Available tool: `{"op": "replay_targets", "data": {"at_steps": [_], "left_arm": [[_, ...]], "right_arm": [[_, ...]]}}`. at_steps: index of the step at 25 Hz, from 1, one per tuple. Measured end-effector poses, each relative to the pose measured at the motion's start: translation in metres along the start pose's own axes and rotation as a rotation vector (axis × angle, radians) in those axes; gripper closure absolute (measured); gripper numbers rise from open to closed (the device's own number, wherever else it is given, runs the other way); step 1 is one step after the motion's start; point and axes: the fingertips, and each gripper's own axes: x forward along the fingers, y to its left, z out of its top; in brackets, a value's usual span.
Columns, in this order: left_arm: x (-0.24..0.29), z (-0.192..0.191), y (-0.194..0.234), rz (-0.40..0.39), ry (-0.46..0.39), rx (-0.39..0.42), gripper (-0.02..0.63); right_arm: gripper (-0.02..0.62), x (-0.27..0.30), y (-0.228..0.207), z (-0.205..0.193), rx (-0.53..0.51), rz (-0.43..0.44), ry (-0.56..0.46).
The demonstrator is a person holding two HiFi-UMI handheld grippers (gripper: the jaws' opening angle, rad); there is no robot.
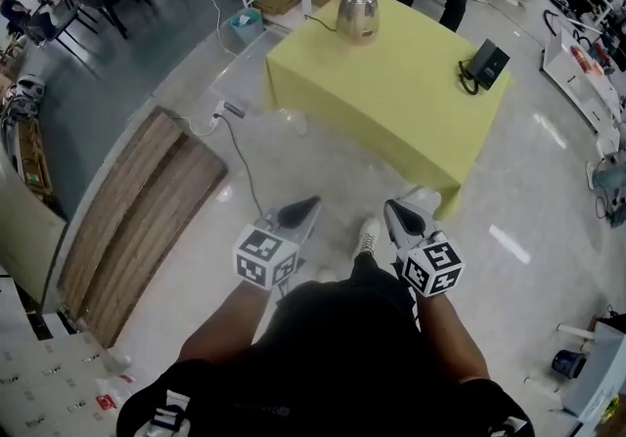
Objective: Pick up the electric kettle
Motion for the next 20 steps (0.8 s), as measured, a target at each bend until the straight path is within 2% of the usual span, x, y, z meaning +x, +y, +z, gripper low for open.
{"op": "replay_targets", "data": {"at_steps": [11,20], "left_arm": [[0.043,0.024,0.028,0.017,0.002,-0.004,0.604],[0.081,0.053,0.059,0.067,-0.014,0.006,0.604]], "right_arm": [[0.589,0.036,-0.043,0.018,0.011,0.016,0.017],[0.589,0.057,-0.087,0.041,0.017,0.023,-0.003]]}}
